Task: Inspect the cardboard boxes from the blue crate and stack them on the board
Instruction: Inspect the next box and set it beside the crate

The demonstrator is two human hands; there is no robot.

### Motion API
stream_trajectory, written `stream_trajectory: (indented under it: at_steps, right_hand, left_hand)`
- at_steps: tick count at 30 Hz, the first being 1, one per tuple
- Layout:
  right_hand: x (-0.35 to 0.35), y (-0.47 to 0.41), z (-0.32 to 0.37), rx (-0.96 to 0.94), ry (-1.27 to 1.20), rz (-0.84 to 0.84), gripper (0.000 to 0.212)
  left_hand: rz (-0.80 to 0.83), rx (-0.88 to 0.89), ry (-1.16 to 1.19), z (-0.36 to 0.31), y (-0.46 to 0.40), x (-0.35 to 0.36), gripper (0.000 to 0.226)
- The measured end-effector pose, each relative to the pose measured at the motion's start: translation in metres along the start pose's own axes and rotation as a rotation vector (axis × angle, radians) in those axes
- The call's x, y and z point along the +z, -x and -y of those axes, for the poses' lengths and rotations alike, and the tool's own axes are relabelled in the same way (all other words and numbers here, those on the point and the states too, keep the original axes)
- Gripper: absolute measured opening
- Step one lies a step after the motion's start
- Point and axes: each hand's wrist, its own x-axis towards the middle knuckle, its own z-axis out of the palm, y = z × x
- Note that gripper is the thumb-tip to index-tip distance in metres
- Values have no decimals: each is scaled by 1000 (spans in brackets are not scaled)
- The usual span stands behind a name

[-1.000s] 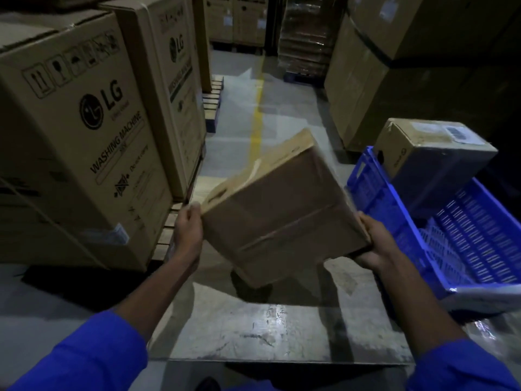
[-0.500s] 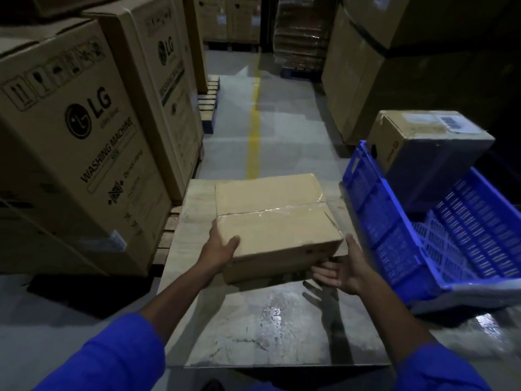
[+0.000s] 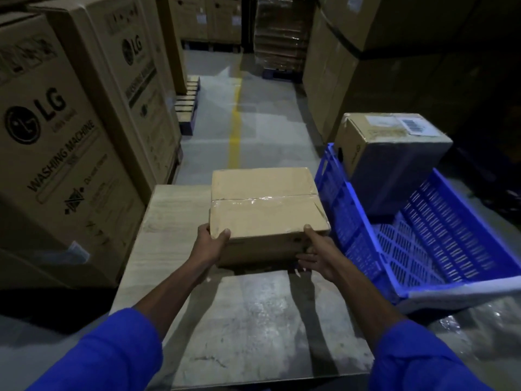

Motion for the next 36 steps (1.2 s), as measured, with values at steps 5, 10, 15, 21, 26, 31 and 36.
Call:
stream_trajectory:
  at_steps: [5,10,15,21,26,31,36]
  right_hand:
    - [-9,-22,11,-15,47,-19,70]
    - [-8,-41,20,-11,61,-55,63]
    - [-7,-58,30,-17,50,-96,66]
    - [7,-75,33,-21,26,-188,71]
    - [6,-89,36,-20,-3,-227,72]
    - [7,-93,38,-27,-18,-252,70]
    - [11,-93,41,-22,-46,-276,72]
  left_hand:
    - [-15,79,-29,-2,-3,19,59]
    - [15,128,-78,-9,-19,30,61]
    - [40,177,-119,-18,-40,36,59]
    - [86,204,-164,-22,-57,38,60]
    - [142,222,-179,-30,-69,40,57]
    - [153,213,-113,-31,-74,43,56]
    - [130,197,-41,-38,-71,45,48]
